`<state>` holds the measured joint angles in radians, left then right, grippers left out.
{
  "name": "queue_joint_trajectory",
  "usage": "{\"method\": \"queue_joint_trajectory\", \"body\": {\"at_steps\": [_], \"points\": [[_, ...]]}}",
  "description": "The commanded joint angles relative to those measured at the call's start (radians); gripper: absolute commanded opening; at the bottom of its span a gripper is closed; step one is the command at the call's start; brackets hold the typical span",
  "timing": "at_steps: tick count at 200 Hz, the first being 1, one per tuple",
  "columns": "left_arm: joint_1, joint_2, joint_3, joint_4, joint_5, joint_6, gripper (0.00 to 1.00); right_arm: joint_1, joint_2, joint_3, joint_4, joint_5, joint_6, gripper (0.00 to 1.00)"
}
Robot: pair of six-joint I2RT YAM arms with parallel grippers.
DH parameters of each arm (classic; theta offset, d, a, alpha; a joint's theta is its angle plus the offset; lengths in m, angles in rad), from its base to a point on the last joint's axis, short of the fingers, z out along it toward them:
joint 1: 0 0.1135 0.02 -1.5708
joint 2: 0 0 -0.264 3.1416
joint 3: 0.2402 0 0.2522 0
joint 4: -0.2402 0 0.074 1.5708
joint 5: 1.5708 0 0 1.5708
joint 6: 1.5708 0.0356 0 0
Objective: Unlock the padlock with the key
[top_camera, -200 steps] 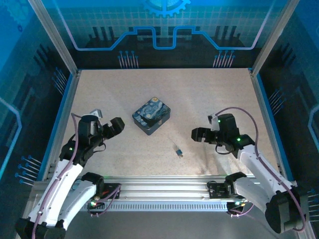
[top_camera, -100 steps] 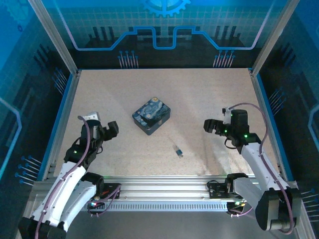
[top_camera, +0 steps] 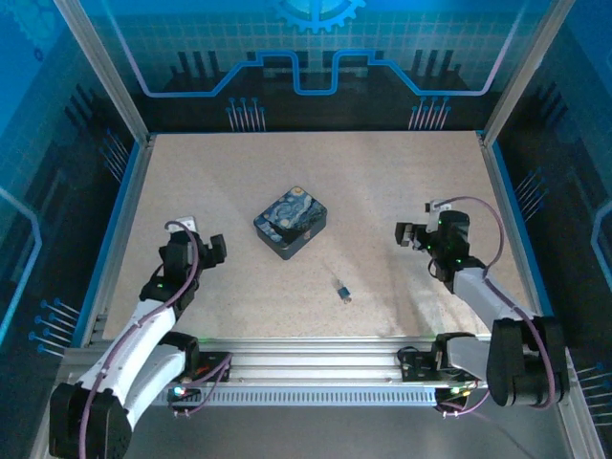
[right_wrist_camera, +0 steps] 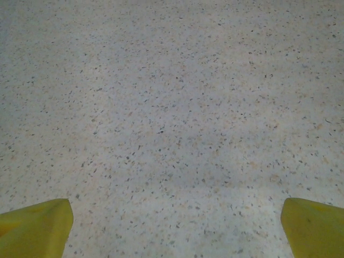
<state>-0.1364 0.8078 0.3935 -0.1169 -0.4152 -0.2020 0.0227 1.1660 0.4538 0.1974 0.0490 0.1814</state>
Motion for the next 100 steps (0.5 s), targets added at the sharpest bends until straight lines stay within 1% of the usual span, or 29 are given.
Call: {"method": "queue_joint_trajectory", "body": {"at_steps": [1,32,69,100], "points": [[0.025,0.034,-0.031,0.128,0.005,0.019,0.99,-0.016,0.037,-0.048,0.203,0.001,-0.027,1.00],[0.031,0.082,-0.039,0.183,0.018,0.021,0.99,-0.016,0.064,-0.068,0.295,-0.027,-0.069,1.00],[0.034,0.124,-0.041,0.213,0.028,0.026,0.99,-0.016,0.105,-0.097,0.452,-0.075,-0.111,1.00],[0.037,0.156,-0.044,0.244,0.048,0.024,0.99,-0.017,0.142,-0.094,0.501,-0.115,-0.166,1.00]]}}
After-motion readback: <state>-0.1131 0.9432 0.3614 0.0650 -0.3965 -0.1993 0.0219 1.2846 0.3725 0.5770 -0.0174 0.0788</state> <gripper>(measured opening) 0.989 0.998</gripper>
